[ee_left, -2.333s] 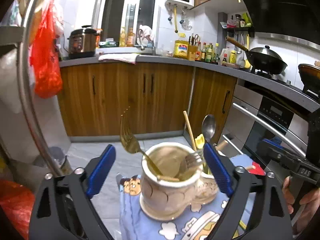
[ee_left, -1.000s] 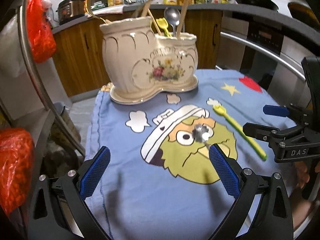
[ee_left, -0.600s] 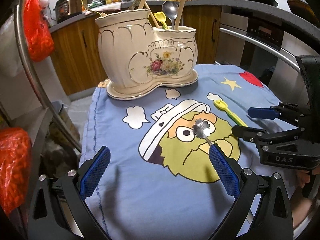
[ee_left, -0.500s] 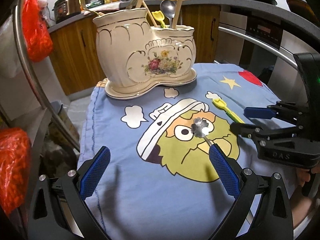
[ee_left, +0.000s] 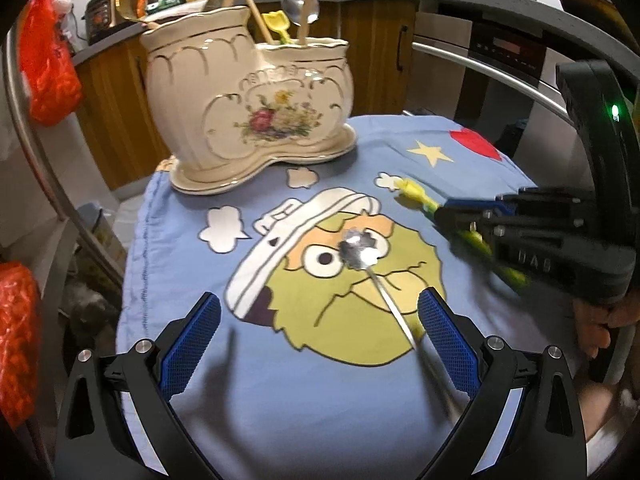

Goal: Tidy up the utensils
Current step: 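Close the left tool on the flower-handled spoon while the right tool grasps the yellow spatula, then lift the spoon and spatula and carry both over the ceramic holder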

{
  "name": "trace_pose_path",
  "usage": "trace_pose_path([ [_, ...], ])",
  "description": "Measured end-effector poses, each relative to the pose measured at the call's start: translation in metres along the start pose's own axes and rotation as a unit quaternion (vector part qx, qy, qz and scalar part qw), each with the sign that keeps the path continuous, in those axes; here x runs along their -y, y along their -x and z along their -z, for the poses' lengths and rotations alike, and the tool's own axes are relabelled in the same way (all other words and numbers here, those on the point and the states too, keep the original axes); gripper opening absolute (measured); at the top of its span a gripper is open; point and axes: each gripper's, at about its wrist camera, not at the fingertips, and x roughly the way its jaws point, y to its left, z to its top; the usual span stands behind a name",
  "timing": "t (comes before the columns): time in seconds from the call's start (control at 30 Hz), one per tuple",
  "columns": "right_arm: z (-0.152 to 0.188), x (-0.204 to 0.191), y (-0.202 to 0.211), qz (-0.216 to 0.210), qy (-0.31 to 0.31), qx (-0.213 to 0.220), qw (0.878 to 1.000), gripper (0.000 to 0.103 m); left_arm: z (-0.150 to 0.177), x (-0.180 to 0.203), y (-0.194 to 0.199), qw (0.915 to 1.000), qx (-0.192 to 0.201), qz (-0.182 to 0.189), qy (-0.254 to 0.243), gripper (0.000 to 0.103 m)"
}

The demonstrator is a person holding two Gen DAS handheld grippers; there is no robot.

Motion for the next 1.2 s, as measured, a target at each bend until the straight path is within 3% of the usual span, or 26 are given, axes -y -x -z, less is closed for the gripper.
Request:
trace_pose_path([
  [0.23,0.003,0.023,0.011,-0.004,-0.039,0.009,0.999,0.01,-0.002,0.019,-0.005,0.9996,-0.01,0.024,-0.01,0.092],
  [0.33,0.005,0.024,0.015,-0.007,-0.039,0.013,0.999,0.01,-0.002,0.028,-0.01,0.9992,-0.021,0.03,-0.017,0.072],
  [0.53,0.006,0.024,0.019,-0.014,-0.037,0.016,0.999,0.01,0.0,0.038,-0.018,0.999,-0.032,0.008,-0.03,0.043],
  [0.87,0.009,0.022,0.024,-0.022,-0.029,0.02,0.999,0.01,-0.004,0.039,-0.021,0.9991,-0.03,-0.002,-0.031,0.025],
  [1.0,0.009,0.021,0.025,-0.026,-0.029,0.021,0.999,0.01,-0.006,0.035,-0.023,0.9992,-0.03,-0.009,-0.026,0.01],
  [1.2,0.009,0.022,0.027,-0.035,-0.037,0.026,0.998,0.01,-0.006,0.033,-0.022,0.9994,-0.028,-0.002,-0.021,0.005],
])
